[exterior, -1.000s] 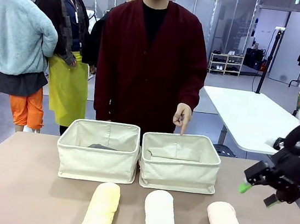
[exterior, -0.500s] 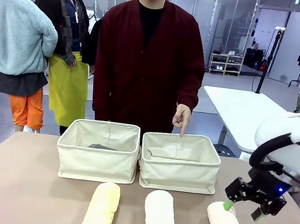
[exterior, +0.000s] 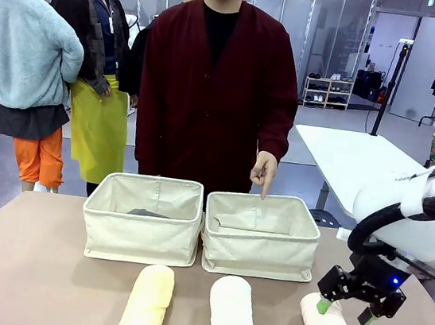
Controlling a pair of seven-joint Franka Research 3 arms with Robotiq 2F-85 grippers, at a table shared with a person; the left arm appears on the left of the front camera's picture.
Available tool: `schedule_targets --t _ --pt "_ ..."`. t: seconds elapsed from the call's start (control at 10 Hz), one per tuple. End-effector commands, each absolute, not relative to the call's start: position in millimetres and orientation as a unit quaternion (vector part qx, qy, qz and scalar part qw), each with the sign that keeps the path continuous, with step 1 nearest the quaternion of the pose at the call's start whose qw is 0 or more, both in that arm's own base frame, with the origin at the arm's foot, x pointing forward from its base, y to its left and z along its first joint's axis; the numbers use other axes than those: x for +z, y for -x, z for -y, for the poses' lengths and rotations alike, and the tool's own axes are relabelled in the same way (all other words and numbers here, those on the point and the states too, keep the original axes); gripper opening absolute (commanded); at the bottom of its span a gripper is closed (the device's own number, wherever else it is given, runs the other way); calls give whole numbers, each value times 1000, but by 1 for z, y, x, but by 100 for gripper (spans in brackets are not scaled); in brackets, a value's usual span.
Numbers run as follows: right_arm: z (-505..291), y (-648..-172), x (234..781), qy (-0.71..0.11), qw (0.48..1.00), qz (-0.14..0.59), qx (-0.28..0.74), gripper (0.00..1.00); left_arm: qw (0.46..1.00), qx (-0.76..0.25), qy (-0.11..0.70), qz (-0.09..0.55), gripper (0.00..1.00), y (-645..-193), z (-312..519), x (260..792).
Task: Divide the towels into two baskets.
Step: Pick up one hotel-folded towel from the bottom of the table and place it in the Fabric basket indicated by the person.
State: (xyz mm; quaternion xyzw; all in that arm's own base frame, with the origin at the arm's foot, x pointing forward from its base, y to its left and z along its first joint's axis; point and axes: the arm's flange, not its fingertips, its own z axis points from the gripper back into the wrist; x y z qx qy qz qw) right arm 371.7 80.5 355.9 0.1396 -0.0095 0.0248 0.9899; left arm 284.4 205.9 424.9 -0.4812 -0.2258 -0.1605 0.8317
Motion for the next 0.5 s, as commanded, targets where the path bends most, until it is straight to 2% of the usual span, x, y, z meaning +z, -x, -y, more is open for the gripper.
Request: schedule_targets --t 0.0,0.2,0.3,0.4 --pt "-80 -332 325 -118 993 5 16 100 825 -165 487 235 100 -283 -208 425" --pt "-89 -331 310 -117 993 3 24 100 825 -165 487 235 100 -283 -208 425" --pt "-93 -330 303 -107 994 0 27 93 825 -165 487 235 100 -283 -208 425" --pt "-93 -330 299 -102 994 -9 32 41 825 -165 487 235 100 -283 -208 425"
